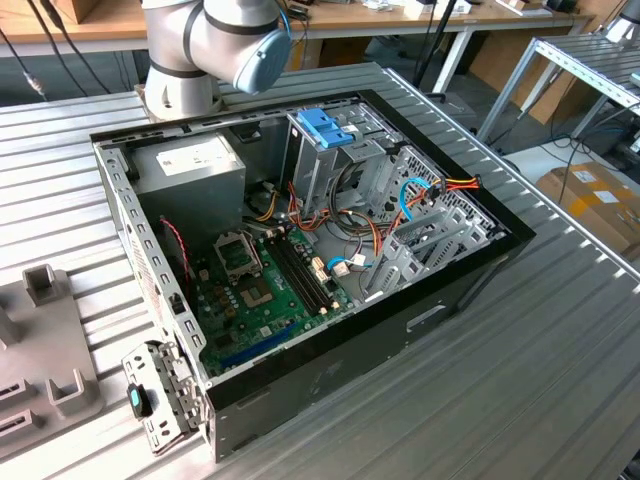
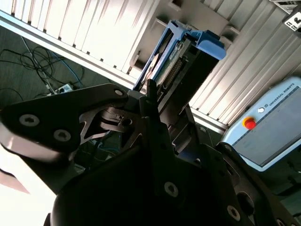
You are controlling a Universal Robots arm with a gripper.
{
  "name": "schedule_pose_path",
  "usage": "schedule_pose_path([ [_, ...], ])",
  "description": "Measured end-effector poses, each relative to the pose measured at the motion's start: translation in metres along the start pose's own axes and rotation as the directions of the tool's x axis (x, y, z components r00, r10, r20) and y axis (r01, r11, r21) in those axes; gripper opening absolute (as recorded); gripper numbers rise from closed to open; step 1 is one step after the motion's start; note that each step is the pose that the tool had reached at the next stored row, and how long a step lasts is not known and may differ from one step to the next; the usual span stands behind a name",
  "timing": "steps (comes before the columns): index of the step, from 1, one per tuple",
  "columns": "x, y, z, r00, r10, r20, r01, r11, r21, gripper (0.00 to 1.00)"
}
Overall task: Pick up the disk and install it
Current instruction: 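Pick up the disk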
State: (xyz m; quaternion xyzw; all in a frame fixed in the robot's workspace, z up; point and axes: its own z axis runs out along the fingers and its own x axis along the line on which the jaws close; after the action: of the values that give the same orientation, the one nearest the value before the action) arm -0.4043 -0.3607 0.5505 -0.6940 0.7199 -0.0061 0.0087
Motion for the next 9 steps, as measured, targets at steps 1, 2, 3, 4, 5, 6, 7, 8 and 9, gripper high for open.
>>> schedule_pose_path([
  [1,-0.0002,-0.0049,0.0002,1.0,0.0,0.0001,0.0,1.0,0.0001,0.35],
  [2,-0.0003,-0.0077,0.0003,1.0,0.0,0.0001,0.0,1.0,0.0002,0.35],
  [3,-0.0004,-0.0105,0.0003,1.0,0.0,0.0001,0.0,1.0,0.0001,0.35],
  [4,-0.0005,-0.0137,0.0003,1.0,0.0,0.0,0.0,1.0,0.0,0.35],
  [5,-0.0006,-0.0172,0.0004,1.0,0.0,0.0001,0.0,1.0,0.0001,0.35],
  [6,-0.0008,-0.021,0.0006,1.0,0.0,0.0001,0.0,1.0,0.0002,0.35],
  [7,-0.0009,-0.0239,0.0006,1.0,0.0,0.0001,0.0,1.0,0.0002,0.35],
  [8,-0.0011,-0.0298,0.0007,1.0,0.0,0.0,0.0,1.0,0.0001,0.35],
  [9,-0.0013,-0.0343,0.0008,1.0,0.0,0.0,0.0,1.0,0.0,0.35],
])
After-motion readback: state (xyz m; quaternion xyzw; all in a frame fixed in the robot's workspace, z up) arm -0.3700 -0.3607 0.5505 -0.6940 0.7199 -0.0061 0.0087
